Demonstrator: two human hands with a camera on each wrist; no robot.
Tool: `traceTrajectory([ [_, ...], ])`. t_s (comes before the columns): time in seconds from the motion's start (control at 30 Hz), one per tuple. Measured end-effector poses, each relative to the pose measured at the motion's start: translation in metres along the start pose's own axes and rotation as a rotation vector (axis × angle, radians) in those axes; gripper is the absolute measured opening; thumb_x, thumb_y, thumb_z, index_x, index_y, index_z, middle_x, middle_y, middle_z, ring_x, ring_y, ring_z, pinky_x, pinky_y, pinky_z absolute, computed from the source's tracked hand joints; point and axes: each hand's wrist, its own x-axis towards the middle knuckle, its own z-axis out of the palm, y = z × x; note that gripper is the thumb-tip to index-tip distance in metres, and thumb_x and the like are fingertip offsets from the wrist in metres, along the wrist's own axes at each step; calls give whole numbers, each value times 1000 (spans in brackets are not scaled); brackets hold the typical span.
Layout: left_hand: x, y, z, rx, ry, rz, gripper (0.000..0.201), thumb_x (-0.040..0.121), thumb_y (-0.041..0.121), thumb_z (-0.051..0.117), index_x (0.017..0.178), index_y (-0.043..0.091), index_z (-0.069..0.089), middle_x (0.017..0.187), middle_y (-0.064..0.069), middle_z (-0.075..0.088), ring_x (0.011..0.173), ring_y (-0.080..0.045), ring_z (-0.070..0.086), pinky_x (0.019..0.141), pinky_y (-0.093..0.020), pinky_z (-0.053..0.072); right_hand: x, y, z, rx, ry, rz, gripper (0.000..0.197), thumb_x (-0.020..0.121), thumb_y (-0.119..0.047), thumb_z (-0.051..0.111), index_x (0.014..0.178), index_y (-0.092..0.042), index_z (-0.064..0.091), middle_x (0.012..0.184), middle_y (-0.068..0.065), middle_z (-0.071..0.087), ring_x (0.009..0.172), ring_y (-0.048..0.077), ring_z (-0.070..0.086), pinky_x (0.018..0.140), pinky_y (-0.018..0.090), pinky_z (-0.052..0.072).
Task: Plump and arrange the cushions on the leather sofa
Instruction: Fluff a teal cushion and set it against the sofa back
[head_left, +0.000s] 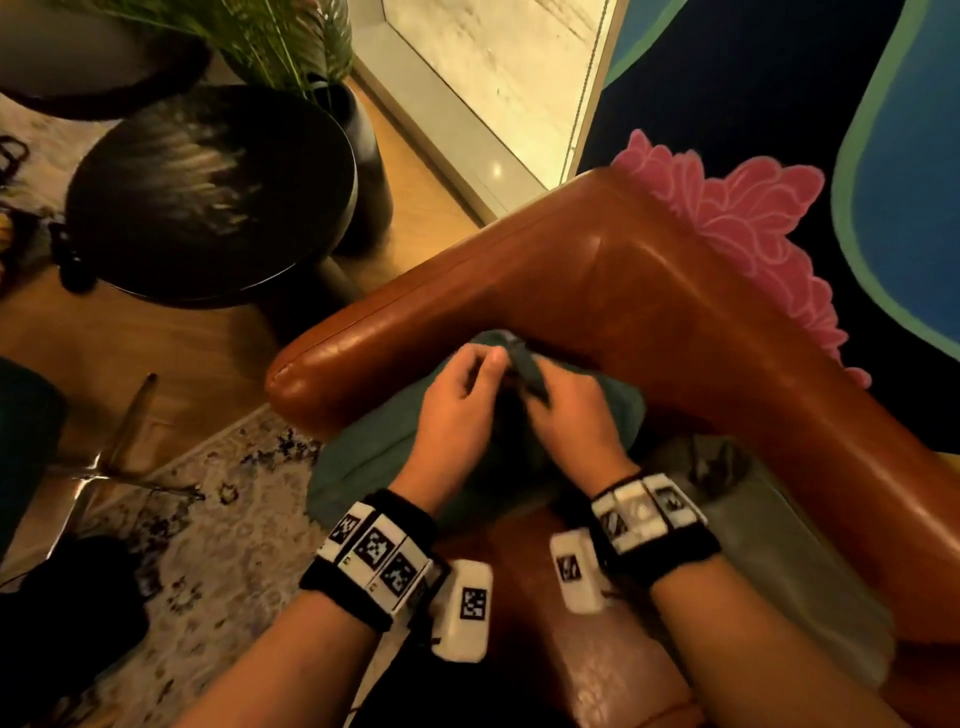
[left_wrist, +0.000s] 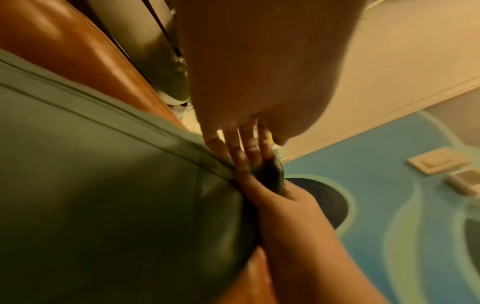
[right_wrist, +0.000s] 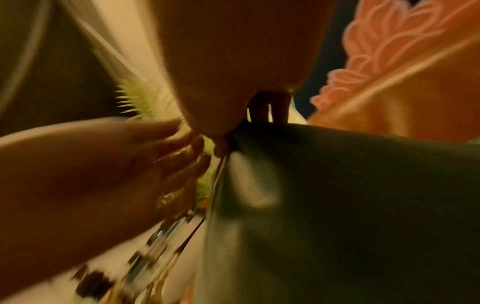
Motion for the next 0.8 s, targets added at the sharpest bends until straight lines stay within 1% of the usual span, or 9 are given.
traceTrajectory([
  [0.07, 0, -42, -13, 340, -48, -25, 25, 101, 43, 47, 110, 29, 65, 122, 6, 62, 120, -14, 54, 101, -47, 44, 22, 37, -6, 139, 53, 194, 22, 93, -26, 65, 111, -16, 72, 103, 9, 76, 97, 24, 68, 85, 30, 50],
  [0.17, -11, -131, -57, 763, -54, -554, 61, 98, 57, 43, 150, 26, 35, 160, -13, 28, 146, -38, 26, 114, -60, 27, 37, 93, -19, 61, 58, 334, 24, 90, -19, 69, 112, -10, 73, 107, 14, 75, 104, 29, 69, 87, 31, 48],
  [0.2, -18, -153, -70, 698, -59, -681, 72, 95, 62, 42, 153, 21, 29, 159, -18, 31, 144, -42, 31, 115, -59, 30, 39, 110, -24, -9, 78, 395, 27, 89, -17, 70, 114, -9, 72, 111, 16, 74, 107, 32, 67, 88, 32, 48],
  [0.27, -29, -190, -84, 369, -87, -744, 76, 91, 70, 39, 144, 16, 44, 140, -18, 56, 123, -38, 57, 103, -53, 46, 40, 135, -34, -94, 138, 526, 32, 88, -18, 71, 118, -8, 69, 117, 19, 71, 112, 37, 64, 92, 37, 48],
  [0.37, -36, -188, -77, 124, 1, -684, 62, 99, 63, 35, 104, 12, 70, 101, -16, 74, 89, -33, 71, 85, -49, 58, 44, 148, -39, -107, 209, 554, 34, 92, -31, 67, 115, -6, 65, 114, 22, 69, 111, 40, 62, 93, 43, 48],
  [0.5, -36, -157, -55, 157, 35, -582, 67, 98, 66, 34, 111, 8, 66, 114, -6, 68, 105, -22, 63, 88, -34, 46, 44, 135, -28, -141, 226, 387, 34, 98, -33, 57, 110, -3, 66, 109, 22, 69, 106, 38, 62, 89, 40, 46],
  [0.63, -41, -164, -84, 38, 178, -546, 68, 84, 82, 44, 96, 20, 69, 100, -4, 74, 95, -25, 69, 87, -52, 55, 39, 148, -45, -168, 310, 276, 29, 97, -30, 59, 103, -4, 70, 102, 19, 71, 99, 36, 64, 86, 38, 46],
  [0.73, -34, -144, -97, 13, 191, -490, 62, 83, 80, 49, 90, 22, 67, 94, -4, 72, 91, -24, 68, 83, -56, 56, 35, 154, -52, -104, 299, 355, 28, 97, -30, 59, 103, -4, 70, 99, 19, 72, 97, 36, 65, 83, 38, 47],
  [0.8, -25, -113, -93, -61, 223, -417, 52, 88, 70, 54, 88, 19, 66, 90, -3, 70, 84, -20, 66, 74, -49, 54, 40, 142, -51, -113, 244, 469, 30, 98, -25, 57, 119, -4, 65, 116, 23, 67, 110, 40, 60, 91, 41, 48],
])
